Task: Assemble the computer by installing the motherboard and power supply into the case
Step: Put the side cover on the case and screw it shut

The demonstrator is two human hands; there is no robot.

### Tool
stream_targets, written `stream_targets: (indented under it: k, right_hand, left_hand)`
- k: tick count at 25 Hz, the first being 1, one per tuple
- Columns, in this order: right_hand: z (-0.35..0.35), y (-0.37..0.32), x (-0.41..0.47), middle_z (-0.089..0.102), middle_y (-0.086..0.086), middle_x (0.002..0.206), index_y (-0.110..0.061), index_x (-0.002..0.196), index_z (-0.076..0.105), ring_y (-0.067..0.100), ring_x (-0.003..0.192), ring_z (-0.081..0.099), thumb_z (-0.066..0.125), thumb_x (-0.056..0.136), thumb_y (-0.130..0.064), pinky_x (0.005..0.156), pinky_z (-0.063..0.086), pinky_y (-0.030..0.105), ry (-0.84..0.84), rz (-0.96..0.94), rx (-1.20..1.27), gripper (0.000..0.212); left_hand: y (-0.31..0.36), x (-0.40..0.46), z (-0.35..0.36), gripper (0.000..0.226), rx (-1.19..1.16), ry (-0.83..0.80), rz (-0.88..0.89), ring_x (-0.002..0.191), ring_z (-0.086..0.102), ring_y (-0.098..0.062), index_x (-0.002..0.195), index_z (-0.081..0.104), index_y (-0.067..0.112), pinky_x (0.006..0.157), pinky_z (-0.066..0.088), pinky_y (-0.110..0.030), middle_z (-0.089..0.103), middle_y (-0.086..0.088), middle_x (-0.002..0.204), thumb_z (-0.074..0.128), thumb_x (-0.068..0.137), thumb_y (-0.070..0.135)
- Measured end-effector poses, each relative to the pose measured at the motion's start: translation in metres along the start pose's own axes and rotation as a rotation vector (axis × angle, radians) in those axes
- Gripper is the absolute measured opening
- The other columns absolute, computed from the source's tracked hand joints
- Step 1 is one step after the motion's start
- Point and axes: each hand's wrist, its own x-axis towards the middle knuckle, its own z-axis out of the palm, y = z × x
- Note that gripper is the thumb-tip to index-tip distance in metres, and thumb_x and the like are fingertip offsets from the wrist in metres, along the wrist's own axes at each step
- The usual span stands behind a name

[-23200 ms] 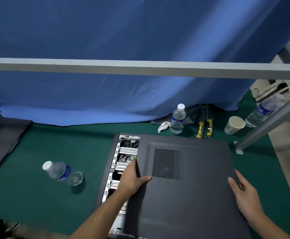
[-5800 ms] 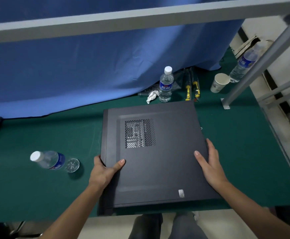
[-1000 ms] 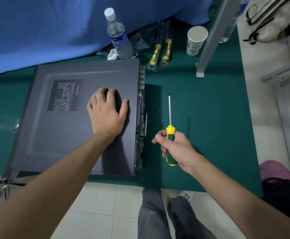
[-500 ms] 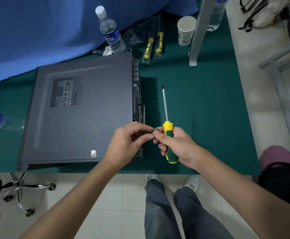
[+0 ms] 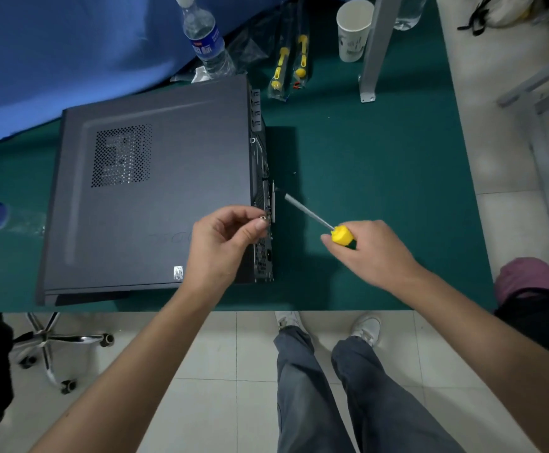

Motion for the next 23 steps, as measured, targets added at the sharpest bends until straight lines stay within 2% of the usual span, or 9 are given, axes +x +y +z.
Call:
stream_targets:
  k: [3,8,14,17,23]
  right_hand:
    - [-0.002,0.012,-0.002,0.04,-0.005,0.046,-0.019,0.056,0.037,0.024,0.048,0.042,0.06,0.09,-0.036,0.046,0.028,0.029,0.008,-0.101,-0.215,0.044]
    - [-0.005,0.019,-0.001,0.036,-0.006,0.047,-0.019,0.061,0.042,0.029,0.048,0.042,0.057,0.087,-0.034,0.048,0.026,0.028,0.022,-0.183,-0.377,0.033]
    - [-0.005,0.02,-0.002,0.037,-0.004,0.049,-0.018,0.066,0.049,0.03,0.05,0.044,0.05,0.088,-0.039,0.05,0.031,0.03,-0.016,-0.181,-0.467,0.031]
    - [-0.007,0.021,-0.003,0.038,-0.003,0.05,-0.019,0.065,0.047,0.031,0.052,0.045,0.051,0.088,-0.038,0.051,0.031,0.031,-0.031,-0.159,-0.478,0.03]
    - [-0.009,0.019,-0.005,0.034,-0.005,0.049,-0.021,0.063,0.041,0.028,0.049,0.04,0.05,0.09,-0.039,0.049,0.027,0.03,-0.046,-0.168,-0.531,0.034]
  left_hand:
    - [-0.001,-0.002,-0.007,0.012,-0.023,0.023,-0.016,0.076,0.068,-0.011,0.088,0.073,0.017,0.074,0.054,-0.019,0.074,0.003,0.079,0.074,0.077,0.011]
    - [0.001,-0.004,-0.004,0.017,0.002,-0.009,-0.016,0.078,0.069,-0.011,0.088,0.073,0.017,0.077,0.056,-0.021,0.074,0.004,0.08,0.076,0.071,0.016]
    - [0.005,-0.002,-0.004,0.015,0.125,-0.027,0.0,0.075,0.069,-0.006,0.087,0.073,0.016,0.075,0.054,-0.016,0.075,0.007,0.078,0.077,0.074,0.01]
    - [0.007,0.0,-0.005,0.015,0.269,-0.068,0.028,0.075,0.069,-0.006,0.086,0.073,0.02,0.076,0.055,-0.016,0.075,0.007,0.081,0.078,0.075,0.01]
    - [0.008,0.003,-0.004,0.017,0.325,-0.061,0.037,0.074,0.069,-0.005,0.084,0.073,0.026,0.077,0.054,-0.016,0.075,0.011,0.079,0.079,0.076,0.012]
